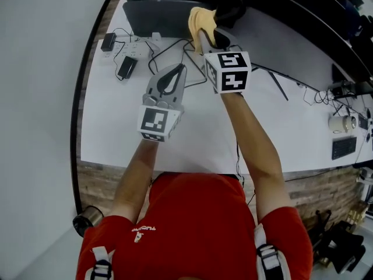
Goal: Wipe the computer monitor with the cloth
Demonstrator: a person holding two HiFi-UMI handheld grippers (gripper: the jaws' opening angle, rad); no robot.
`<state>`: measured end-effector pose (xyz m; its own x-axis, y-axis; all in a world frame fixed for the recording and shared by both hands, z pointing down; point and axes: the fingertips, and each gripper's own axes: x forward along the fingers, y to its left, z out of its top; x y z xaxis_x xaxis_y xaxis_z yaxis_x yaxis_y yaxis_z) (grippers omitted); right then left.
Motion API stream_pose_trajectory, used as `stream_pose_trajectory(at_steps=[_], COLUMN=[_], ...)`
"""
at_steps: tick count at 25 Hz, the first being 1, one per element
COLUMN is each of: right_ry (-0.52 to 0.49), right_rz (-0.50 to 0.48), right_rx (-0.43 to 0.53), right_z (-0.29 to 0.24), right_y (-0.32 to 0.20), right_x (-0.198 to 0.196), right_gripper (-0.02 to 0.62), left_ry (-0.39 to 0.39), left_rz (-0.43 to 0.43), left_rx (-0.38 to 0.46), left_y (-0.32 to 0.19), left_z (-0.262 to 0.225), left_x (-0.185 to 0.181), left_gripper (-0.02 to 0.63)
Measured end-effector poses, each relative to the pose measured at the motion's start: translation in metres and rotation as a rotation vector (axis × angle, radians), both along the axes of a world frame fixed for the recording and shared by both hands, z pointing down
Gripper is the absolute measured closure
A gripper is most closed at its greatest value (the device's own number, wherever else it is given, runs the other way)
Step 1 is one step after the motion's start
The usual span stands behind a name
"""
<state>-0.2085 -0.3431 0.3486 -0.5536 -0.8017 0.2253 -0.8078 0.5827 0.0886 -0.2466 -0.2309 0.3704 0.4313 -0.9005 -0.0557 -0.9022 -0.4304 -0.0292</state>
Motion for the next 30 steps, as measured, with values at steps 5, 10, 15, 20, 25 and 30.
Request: stream_pose_trajectory(at_steps=[5,10,15,20,25,30], right_ry=[-0.002,0.0,-0.009,-0.011,-0.008,-0.005], right_rz=[0.009,0.018,0.027,0.033,0.031,0.025], right_rx=[0.024,0.056,0.087,0.123,0.162,0.21], right_z=[-0.023,-0.049,-0.076,-0.101,-0.129,-0.16], right_y=[0.002,0.003,0.002,0.005,0.006,0.008], right_x=[0.0,0.0,0.001,0.0,-0.001,-0.004], right_gripper=[0.532,0.532,0.532,0.532,0.532,0.532], left_ry=[0.007,0.011,0.011,0.019,0.018,0.017], left_rz=[0.016,0.029,0.045,0.072,0.074,0.078], left_rx=[0.026,0.045,0.056,0.055,0.07,0.084], left_y=[-0.002,-0.002,-0.001,0.003,0.004,0.005], left_z=[-0.014,-0.023,-0.029,-0.036,-0.043,-0.048], left_x=[-0.001,-0.002,-0.001,0.003,0.002,0.001], left_gripper=[0.591,0.591,0.591,0.591,0.591,0.591])
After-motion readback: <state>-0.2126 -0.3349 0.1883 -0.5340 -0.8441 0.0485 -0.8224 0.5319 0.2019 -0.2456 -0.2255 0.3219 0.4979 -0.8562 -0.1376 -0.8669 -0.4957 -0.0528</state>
